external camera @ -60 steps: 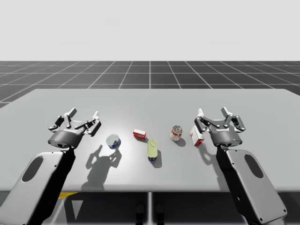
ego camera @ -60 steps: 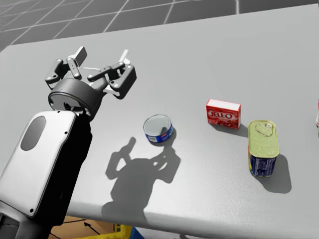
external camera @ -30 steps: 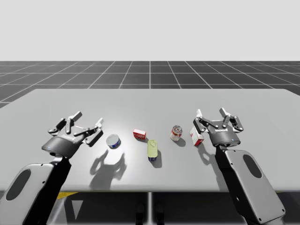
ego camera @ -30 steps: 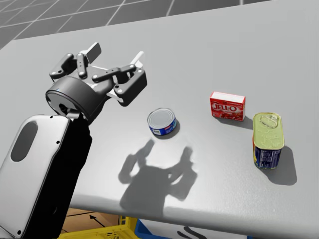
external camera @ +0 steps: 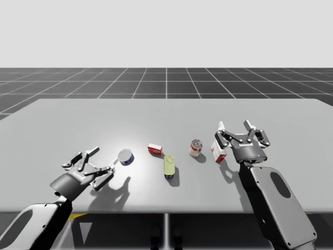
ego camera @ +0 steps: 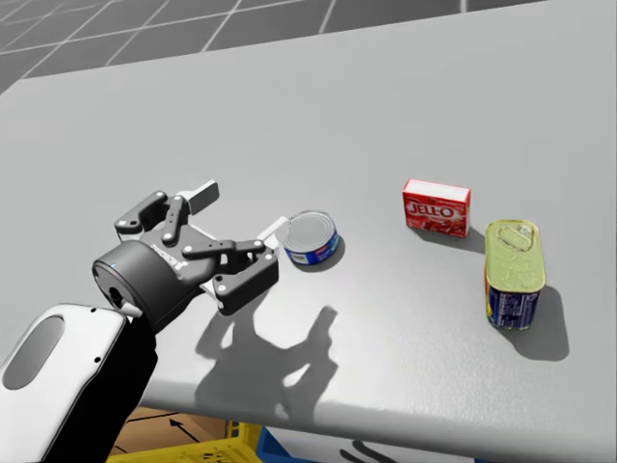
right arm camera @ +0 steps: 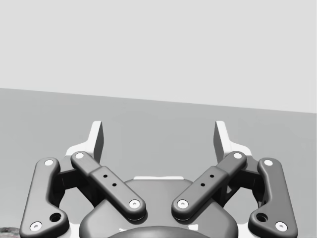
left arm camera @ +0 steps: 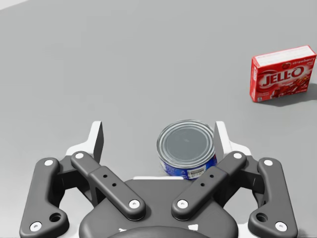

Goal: Grasp the tuna can and hold it up.

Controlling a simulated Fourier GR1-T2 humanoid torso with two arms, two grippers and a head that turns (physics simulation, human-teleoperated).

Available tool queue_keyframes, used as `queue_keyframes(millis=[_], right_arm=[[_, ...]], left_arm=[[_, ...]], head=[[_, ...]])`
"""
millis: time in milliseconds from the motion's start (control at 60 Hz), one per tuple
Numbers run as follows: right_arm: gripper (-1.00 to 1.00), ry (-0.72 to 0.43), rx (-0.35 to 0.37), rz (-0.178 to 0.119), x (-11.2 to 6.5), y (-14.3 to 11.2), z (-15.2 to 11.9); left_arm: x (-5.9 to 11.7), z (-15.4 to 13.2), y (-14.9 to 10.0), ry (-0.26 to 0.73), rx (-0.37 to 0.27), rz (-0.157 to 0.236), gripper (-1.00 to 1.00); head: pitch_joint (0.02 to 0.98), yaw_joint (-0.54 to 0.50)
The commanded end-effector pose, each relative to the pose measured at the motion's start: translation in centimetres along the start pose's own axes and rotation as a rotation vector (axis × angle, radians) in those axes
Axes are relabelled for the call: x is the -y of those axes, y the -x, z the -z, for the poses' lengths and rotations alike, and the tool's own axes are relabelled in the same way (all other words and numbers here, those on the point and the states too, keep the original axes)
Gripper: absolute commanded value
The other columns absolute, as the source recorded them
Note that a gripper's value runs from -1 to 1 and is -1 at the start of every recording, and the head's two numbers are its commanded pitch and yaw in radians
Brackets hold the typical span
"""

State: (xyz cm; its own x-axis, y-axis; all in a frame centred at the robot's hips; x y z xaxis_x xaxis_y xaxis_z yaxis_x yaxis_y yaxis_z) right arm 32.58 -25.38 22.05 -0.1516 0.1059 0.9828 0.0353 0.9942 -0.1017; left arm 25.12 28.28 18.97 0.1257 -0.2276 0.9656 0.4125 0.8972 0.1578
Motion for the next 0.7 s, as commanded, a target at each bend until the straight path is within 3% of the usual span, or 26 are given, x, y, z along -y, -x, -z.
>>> queue_keyframes(millis=[17,150,400,550,700], right_arm=[[-1.0,-0.002,0.0,0.006,0.0,0.0,0.0],[-1.0,-0.001,0.001,0.008,0.1,0.0,0.0],[-1.0,-0.001,0.0,0.009,0.1,0.0,0.0],[-1.0,0.001,0.001,0.01,0.2,0.0,0.0],[-1.0,0.001,0.002,0.01,0.2,0.0,0.0]], left_arm=[[0.6,0.7,2.6,0.052,-0.065,-0.013,-1.0],[0.8,1.8,3.5,0.073,-0.11,-0.02,-1.0],[1.5,4.1,4.0,0.08,-0.133,-0.037,-1.0],[1.7,5.3,3.9,0.079,-0.15,-0.022,-1.0],[1.6,6.3,3.9,0.066,-0.163,-0.054,-1.0]], head=[[0.847,0.32],[0.85,0.32],[0.854,0.32],[0.854,0.32],[0.855,0.32]])
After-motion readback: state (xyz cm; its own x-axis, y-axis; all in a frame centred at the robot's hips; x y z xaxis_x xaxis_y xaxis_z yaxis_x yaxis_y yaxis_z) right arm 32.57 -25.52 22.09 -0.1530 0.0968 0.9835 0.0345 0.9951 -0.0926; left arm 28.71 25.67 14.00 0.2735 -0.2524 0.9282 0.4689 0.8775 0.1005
